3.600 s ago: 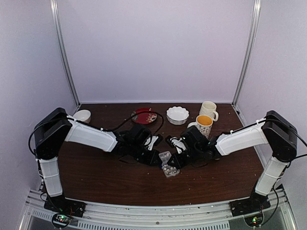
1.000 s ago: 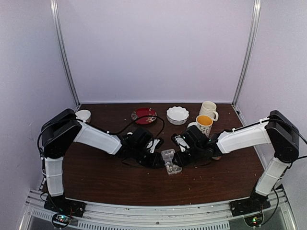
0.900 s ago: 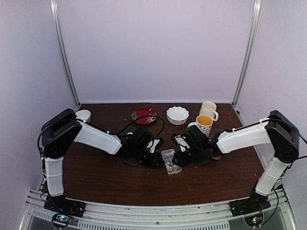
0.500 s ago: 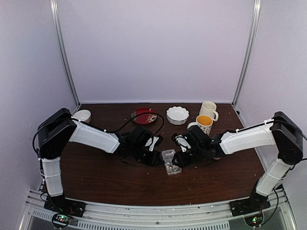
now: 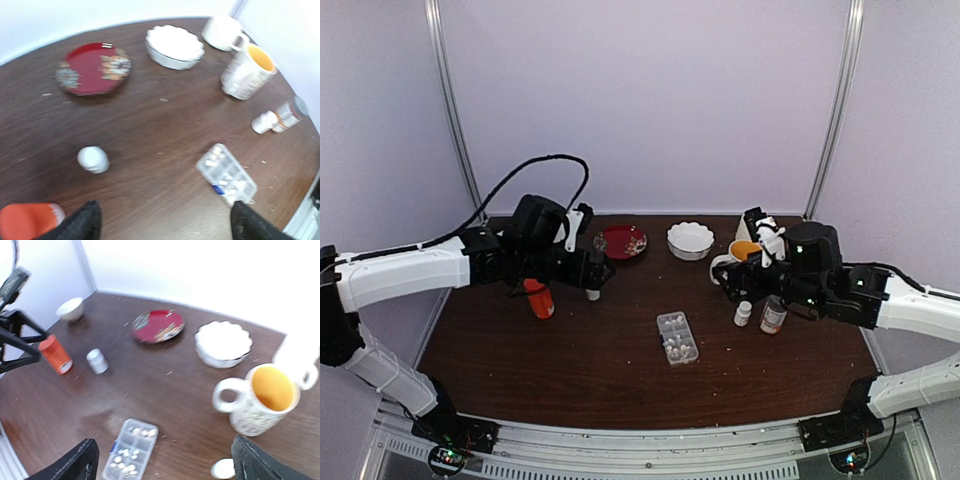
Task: Sort the pills into containers
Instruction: Close the lid of the pill container, then move the pill bottle to the center of the board.
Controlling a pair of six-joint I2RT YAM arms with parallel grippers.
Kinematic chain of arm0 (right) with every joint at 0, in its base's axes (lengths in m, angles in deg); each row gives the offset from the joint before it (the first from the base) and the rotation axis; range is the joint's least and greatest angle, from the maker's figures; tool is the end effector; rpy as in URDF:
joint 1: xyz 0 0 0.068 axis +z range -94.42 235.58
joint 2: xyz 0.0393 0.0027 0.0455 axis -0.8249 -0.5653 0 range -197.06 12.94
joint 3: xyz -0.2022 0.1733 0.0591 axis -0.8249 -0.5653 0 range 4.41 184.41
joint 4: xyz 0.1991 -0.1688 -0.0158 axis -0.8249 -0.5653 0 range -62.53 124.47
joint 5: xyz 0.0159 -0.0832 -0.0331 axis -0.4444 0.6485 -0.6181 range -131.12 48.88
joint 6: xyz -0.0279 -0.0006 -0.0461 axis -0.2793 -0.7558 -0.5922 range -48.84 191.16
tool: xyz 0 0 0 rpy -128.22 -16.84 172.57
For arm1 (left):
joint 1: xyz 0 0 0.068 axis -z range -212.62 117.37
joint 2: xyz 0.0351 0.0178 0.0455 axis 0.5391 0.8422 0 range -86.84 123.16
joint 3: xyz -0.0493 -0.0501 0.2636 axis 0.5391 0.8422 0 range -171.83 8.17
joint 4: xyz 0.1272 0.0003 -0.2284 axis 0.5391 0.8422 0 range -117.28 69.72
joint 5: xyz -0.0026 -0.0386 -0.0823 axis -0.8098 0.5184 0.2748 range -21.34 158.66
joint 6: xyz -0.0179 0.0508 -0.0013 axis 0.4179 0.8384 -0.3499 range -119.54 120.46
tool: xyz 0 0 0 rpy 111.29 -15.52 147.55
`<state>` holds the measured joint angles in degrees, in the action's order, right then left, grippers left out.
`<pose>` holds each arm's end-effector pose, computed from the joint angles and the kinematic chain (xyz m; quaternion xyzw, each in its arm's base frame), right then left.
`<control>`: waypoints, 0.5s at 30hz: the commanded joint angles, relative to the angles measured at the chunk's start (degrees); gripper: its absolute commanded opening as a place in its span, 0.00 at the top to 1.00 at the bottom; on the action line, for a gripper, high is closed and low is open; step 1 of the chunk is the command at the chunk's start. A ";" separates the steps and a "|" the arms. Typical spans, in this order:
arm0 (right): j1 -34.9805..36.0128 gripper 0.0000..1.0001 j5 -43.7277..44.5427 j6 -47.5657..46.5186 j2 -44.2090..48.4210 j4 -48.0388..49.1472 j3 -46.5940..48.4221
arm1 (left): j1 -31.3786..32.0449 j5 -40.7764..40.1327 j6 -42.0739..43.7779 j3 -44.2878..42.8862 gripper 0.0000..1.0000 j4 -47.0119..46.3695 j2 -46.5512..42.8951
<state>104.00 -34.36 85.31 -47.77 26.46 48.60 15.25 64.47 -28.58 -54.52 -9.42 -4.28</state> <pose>0.1639 0.1785 0.2862 -0.2169 0.8119 0.2379 0.4870 0.2188 -0.2379 0.2815 0.1309 0.8877 -0.2480 0.3651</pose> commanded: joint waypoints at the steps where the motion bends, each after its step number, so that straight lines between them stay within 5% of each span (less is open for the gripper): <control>1: -2.22 0.04 14.96 -2.10 5.62 -6.81 0.00 | -4.99 -8.96 1.16 0.43 0.02 13.44 -4.39; 5: -6.68 0.01 22.30 -3.22 13.37 -8.28 -2.41 | -9.12 -13.06 2.24 0.52 0.02 20.01 -6.64; 15: -17.88 0.00 16.79 -1.89 26.86 -8.20 -9.60 | -17.67 -9.56 5.23 2.62 0.02 23.75 -3.66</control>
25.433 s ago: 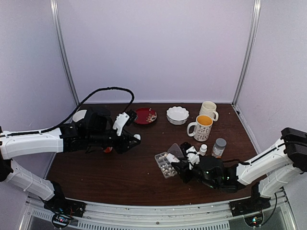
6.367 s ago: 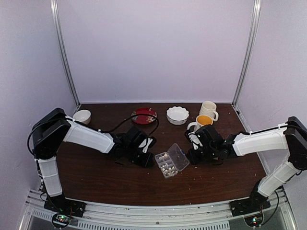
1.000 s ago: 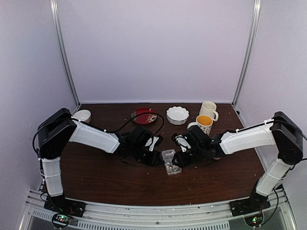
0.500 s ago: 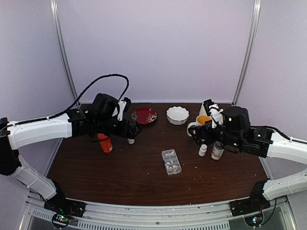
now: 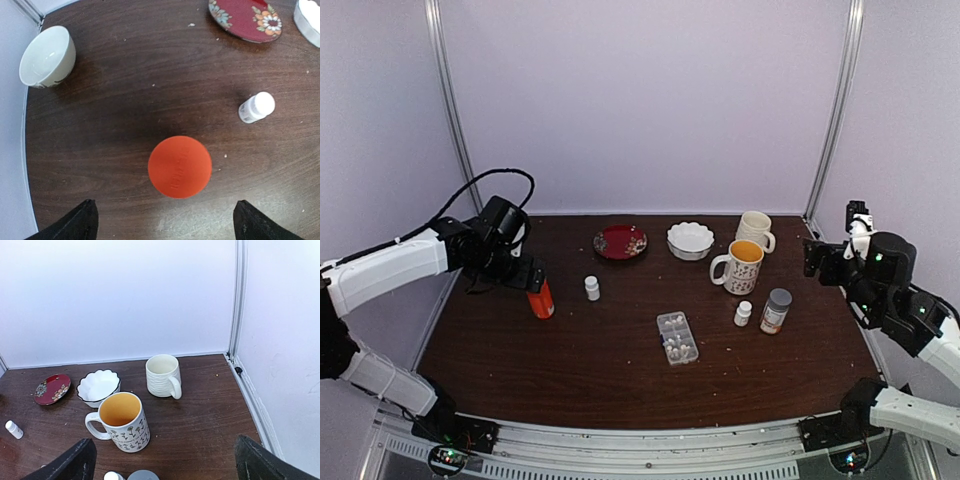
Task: Sort the pills into containers
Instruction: Move the pill bottle to the center of the board.
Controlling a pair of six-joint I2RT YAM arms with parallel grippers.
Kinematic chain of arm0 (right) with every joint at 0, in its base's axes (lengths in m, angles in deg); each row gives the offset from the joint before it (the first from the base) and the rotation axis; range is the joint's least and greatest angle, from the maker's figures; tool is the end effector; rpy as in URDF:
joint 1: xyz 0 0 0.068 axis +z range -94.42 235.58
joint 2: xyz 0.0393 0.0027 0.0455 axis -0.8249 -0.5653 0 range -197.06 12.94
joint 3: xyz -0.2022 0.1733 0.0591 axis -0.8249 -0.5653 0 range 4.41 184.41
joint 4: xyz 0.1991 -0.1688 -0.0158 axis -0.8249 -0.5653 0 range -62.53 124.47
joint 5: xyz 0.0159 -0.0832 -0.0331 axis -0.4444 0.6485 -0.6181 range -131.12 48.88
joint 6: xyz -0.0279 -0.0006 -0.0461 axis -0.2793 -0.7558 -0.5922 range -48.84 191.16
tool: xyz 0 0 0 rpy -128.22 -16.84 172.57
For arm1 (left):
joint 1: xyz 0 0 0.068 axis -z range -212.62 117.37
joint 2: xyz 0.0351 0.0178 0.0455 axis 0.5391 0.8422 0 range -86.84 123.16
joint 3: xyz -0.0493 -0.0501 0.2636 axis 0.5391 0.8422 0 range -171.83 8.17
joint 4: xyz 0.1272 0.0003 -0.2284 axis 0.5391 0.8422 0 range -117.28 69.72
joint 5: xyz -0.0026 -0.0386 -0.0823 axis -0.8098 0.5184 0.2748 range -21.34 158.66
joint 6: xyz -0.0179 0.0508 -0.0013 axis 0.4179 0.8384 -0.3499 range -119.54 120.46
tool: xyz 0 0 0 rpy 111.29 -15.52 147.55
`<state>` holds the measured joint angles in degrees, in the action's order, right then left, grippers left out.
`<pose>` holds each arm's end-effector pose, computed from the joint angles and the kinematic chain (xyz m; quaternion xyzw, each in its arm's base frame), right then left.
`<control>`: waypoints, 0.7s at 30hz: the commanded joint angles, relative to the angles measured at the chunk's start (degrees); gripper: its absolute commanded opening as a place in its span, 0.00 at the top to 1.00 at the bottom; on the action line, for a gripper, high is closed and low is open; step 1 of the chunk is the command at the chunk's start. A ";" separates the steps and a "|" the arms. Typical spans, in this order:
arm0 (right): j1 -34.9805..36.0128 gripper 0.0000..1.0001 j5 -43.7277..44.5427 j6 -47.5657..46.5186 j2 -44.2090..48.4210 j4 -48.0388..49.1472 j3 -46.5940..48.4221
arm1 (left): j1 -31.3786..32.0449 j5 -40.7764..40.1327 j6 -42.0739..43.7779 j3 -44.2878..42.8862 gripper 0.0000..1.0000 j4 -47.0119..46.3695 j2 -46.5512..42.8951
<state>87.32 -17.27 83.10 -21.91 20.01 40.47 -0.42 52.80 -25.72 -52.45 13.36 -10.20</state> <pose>0.1358 0.0671 0.3051 -0.0055 0.7777 0.0756 0.6240 0.2341 -0.1359 0.2701 0.0103 0.9496 -0.0232 0.3125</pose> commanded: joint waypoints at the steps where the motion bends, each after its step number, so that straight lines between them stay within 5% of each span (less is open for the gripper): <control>1: -1.23 0.00 -0.29 0.43 0.95 -2.16 -1.51 | -2.38 3.23 2.62 0.59 0.02 0.14 2.78; 9: -1.42 0.00 0.26 0.85 1.45 -3.32 -1.88 | -4.08 7.01 5.18 -1.94 0.09 -4.30 9.67; 21: -1.60 0.06 0.35 0.72 2.88 -4.76 -1.70 | -4.52 7.11 6.49 -4.73 0.48 -4.42 13.52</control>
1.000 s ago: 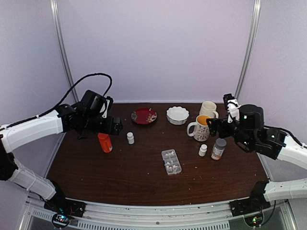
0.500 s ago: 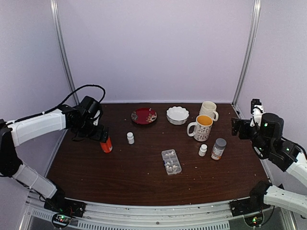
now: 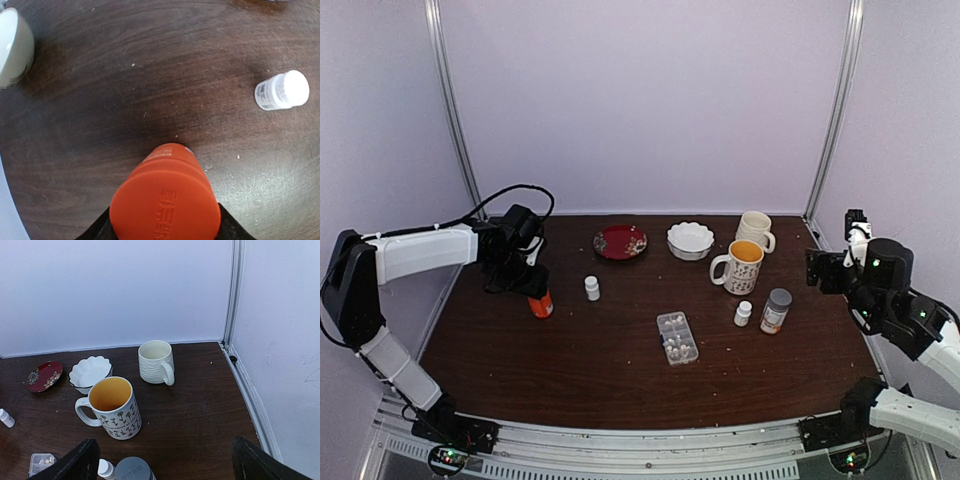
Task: Sort the pills into containers
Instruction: Move the pill bottle to the center of the board.
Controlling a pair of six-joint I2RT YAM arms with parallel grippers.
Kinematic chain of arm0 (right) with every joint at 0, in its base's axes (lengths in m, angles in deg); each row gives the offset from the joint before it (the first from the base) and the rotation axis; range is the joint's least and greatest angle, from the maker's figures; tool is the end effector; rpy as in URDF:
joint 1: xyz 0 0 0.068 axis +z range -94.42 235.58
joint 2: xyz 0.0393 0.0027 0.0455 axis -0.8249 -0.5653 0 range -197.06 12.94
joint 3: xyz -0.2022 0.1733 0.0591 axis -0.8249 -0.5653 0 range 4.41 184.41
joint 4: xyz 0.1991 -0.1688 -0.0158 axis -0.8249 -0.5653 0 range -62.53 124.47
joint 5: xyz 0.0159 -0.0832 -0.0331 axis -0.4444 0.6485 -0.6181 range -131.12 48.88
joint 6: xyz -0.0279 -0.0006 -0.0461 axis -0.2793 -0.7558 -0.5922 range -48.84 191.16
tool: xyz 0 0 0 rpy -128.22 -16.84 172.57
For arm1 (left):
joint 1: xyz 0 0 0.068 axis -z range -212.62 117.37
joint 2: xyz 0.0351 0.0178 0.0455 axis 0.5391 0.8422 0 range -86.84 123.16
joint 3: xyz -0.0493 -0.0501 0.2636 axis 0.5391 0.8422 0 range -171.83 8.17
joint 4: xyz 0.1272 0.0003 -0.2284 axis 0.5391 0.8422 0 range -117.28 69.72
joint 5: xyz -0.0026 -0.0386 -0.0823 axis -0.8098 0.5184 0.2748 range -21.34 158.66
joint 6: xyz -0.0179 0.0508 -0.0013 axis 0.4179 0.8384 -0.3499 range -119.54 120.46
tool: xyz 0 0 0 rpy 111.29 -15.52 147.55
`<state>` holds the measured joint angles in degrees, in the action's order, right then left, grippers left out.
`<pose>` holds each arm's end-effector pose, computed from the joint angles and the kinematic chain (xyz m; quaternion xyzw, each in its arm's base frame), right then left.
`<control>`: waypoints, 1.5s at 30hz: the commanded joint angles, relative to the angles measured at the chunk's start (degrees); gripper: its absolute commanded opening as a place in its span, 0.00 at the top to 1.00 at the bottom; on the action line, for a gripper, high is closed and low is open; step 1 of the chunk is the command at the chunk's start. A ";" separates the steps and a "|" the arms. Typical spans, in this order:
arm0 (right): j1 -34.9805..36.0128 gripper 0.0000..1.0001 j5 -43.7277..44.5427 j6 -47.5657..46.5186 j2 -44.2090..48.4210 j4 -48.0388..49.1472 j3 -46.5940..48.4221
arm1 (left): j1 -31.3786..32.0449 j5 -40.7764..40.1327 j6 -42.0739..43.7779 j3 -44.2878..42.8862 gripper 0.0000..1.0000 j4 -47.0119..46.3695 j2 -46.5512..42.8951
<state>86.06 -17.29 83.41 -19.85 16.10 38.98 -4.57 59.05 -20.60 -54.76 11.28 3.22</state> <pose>0.1307 0.0603 0.2937 -0.0024 0.7941 0.0589 0.6049 0.2769 -0.1408 0.2198 0.0418 0.9734 -0.0127 0.2249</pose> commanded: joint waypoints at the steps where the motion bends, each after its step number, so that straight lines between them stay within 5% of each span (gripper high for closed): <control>1: -0.41 0.06 0.41 0.33 0.77 -0.96 -0.20 | -0.37 1.09 1.64 -2.68 0.53 -2.24 0.55; 6: -0.42 0.06 0.14 0.32 1.27 -1.21 0.10 | -0.37 5.51 2.42 -4.40 0.69 -2.06 1.22; 11: -0.42 0.06 0.11 -0.10 1.30 -1.13 0.12 | -0.01 11.76 1.68 -4.54 0.70 -6.33 -0.69; 20: -0.42 0.05 -0.29 -0.24 1.28 -1.46 0.44 | 2.43 11.00 0.96 -6.58 0.68 -7.66 3.32; 24: -0.42 0.05 -0.13 -0.55 1.38 -1.41 0.17 | 4.57 9.56 0.76 -5.36 0.58 -9.97 4.95; 28: -0.50 0.02 -0.18 -0.79 0.18 -1.68 0.11 | 6.50 6.50 0.69 -4.21 0.22 -10.46 5.03; 33: -0.50 0.00 -0.19 -0.31 -2.24 -2.53 1.00 | 6.58 5.57 0.58 -2.83 0.09 -10.87 1.73; 45: -0.60 0.00 1.93 -5.87 -1.96 6.57 -2.64 | 4.78 -1.88 2.04 0.25 0.09 -12.16 -9.71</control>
<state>85.93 -17.09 81.68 -21.45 16.71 38.83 2.07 62.59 -19.73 -56.36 2.30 -2.51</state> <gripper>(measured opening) 0.996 0.903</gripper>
